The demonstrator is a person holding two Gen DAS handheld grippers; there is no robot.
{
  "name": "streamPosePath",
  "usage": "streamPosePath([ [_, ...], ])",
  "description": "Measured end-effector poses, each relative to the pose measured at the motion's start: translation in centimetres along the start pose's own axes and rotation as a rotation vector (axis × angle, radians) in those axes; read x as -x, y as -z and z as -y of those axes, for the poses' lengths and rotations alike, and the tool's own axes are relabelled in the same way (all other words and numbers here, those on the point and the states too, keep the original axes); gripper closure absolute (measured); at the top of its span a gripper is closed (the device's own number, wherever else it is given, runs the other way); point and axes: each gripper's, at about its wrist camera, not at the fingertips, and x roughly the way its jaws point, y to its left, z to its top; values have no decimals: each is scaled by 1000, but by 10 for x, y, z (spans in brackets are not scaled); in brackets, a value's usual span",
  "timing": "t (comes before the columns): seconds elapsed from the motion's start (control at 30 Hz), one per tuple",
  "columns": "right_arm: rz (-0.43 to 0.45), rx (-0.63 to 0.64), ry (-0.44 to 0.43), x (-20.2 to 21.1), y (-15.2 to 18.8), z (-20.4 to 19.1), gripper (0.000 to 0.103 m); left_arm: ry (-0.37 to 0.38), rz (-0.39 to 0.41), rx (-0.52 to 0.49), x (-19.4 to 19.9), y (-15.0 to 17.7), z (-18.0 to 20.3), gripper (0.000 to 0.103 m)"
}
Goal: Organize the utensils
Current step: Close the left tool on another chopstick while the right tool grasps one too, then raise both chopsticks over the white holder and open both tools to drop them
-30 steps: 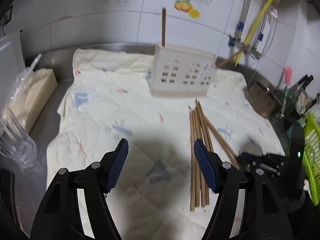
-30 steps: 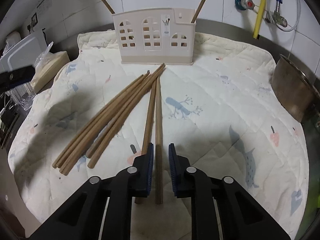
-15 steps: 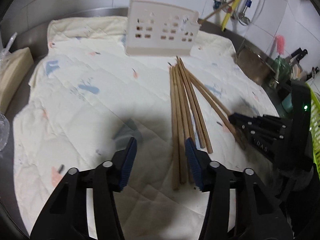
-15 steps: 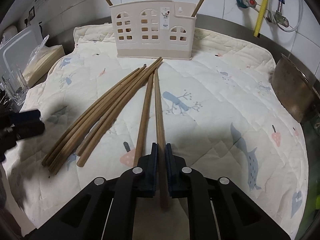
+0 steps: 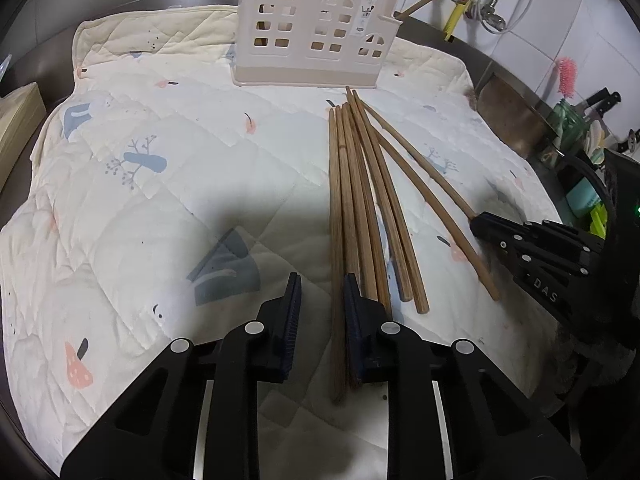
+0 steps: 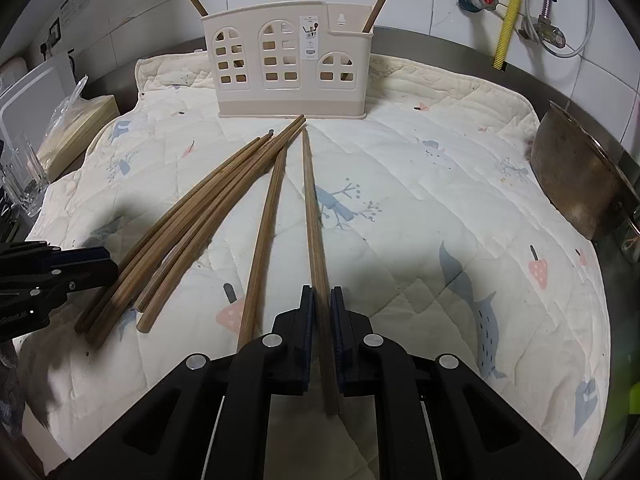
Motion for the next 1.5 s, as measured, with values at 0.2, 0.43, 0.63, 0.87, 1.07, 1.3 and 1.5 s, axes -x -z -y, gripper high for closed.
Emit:
streamPosePath([
  [0.2,1,15,-4,1,1,-2,93,-14,-13,-15,-5,-2,8,86],
  [0.43,-1,11,-6,1,2,-1,93,-50,-21,-27,-11,-3,9,90],
  [0.63,1,16,-6,-1,3,-1,94,-61,-52,-63,-14,-10,12,91],
  [0.87,29,26,-2,11,-6,-1,96,-39,-44,-88,-4,-19,12,98],
  [1.07,112,40,4,40,-25,-1,96,-24,29,-80,24,-34,9,98],
  [1.3,223,44,-17,71,-63,0,96,-17,138,-101,57,-67,10,98],
  [1.5,270,69,-30,79,-103,0,96,-6,194,-125,71,-97,10,98],
])
